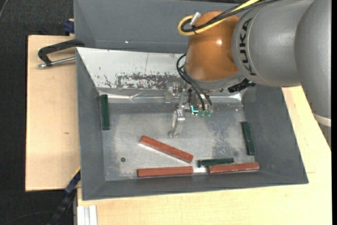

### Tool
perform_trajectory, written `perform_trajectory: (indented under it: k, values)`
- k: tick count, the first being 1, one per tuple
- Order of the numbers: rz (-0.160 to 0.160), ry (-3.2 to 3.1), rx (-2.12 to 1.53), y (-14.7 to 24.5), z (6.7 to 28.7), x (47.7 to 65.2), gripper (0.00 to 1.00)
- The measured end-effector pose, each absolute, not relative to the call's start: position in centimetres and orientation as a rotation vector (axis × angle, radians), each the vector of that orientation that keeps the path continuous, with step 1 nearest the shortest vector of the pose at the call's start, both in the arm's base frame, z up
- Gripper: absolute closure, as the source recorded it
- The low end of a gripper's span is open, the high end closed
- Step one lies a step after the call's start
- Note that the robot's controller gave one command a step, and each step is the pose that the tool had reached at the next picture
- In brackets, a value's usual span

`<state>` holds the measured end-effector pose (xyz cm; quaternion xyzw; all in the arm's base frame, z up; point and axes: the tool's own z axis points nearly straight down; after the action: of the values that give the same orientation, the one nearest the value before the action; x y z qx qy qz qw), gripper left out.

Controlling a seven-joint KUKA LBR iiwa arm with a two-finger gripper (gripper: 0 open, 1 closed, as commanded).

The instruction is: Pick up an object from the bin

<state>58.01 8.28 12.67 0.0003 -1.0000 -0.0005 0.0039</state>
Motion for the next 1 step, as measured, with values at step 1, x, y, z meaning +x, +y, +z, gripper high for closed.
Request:
perform_trajectory:
  k: [1]
  values:
    - [-0.001, -3.127, -0.185, 9.66, 6.77, 51.71, 0.0]
